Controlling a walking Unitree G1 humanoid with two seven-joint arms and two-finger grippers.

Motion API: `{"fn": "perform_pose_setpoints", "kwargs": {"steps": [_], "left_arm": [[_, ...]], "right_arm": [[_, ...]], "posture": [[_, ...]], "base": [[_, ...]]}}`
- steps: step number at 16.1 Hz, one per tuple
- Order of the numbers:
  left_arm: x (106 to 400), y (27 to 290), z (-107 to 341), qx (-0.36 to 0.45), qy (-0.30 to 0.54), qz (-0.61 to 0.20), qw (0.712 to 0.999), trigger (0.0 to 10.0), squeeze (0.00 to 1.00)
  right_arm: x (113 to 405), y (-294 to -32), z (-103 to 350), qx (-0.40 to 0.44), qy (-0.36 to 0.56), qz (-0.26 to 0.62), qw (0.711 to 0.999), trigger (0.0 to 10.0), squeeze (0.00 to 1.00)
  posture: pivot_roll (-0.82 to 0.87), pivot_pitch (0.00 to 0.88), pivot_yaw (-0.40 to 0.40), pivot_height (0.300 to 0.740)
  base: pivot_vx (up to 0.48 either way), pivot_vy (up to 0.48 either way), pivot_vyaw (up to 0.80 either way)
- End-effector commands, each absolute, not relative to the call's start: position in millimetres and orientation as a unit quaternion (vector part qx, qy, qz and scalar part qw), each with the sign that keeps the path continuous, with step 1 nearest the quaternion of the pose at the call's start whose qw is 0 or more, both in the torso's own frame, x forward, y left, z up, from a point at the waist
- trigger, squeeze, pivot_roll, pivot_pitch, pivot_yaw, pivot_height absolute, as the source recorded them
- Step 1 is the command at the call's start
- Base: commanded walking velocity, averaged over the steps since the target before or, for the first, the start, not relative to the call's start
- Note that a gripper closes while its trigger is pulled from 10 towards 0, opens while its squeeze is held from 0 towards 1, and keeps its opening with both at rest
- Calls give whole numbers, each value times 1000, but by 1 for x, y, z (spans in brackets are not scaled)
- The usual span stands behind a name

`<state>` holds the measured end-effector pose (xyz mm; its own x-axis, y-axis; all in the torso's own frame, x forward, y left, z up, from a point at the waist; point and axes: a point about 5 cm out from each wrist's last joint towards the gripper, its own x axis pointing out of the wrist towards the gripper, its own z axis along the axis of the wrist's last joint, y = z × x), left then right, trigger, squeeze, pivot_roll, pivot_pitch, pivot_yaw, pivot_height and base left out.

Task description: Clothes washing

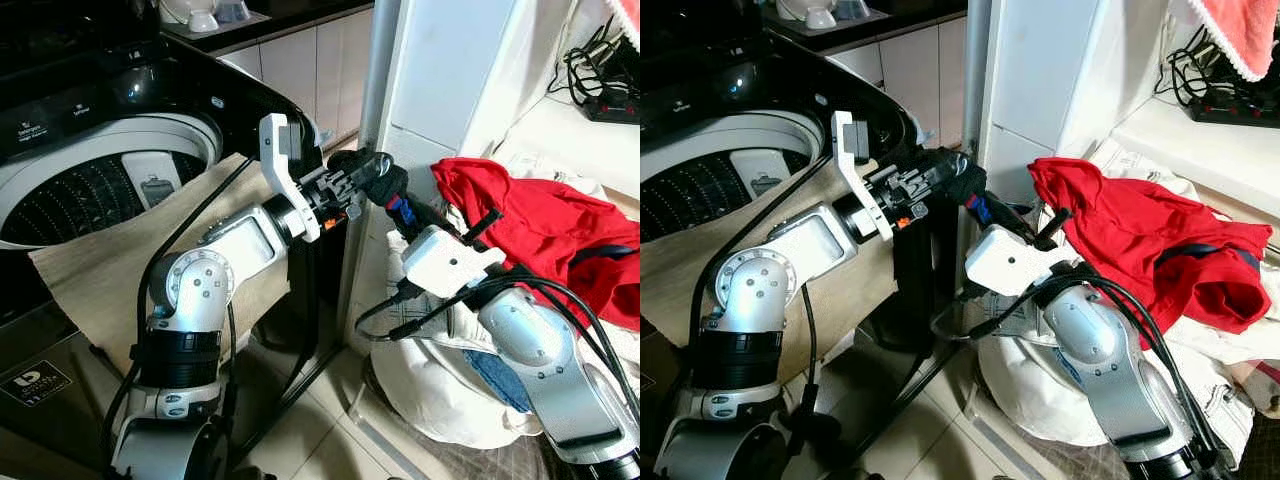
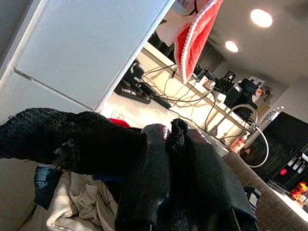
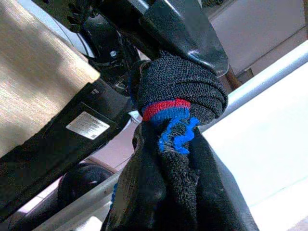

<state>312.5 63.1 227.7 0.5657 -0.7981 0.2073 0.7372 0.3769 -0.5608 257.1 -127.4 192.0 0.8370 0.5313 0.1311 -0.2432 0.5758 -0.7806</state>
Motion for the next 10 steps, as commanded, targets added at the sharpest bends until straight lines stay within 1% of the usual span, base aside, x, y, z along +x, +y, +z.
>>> {"fn": "perform_pose_setpoints", "kwargs": {"steps": [1,4,5,6,9,10], "left_arm": [[313,61,227,-311,51,-466,827,0,0],[320,68,232,-317,33,-447,836,0,0],[322,71,234,-321,27,-439,839,0,0],[327,79,239,-324,12,-422,847,0,0],[333,93,248,-323,-14,-401,858,0,0],[337,102,252,-317,-26,-388,865,0,0]], "right_arm": [[258,-128,198,-394,-187,223,872,10000,1000],[258,-129,199,-395,-187,220,872,10000,1000],[259,-129,198,-399,-185,219,871,10000,573],[259,-128,198,-399,-179,223,871,10000,0],[257,-124,198,-394,-185,235,869,10000,0],[257,-123,199,-396,-191,236,867,10000,0]], "posture": [[-105,0,24,740],[-104,0,27,740],[-104,0,26,740],[-103,0,25,740],[-103,0,25,740],[-98,0,19,740]], "base": [[0,0,0],[0,0,0],[0,0,0],[0,0,0],[0,0,0],[0,0,0]]}}
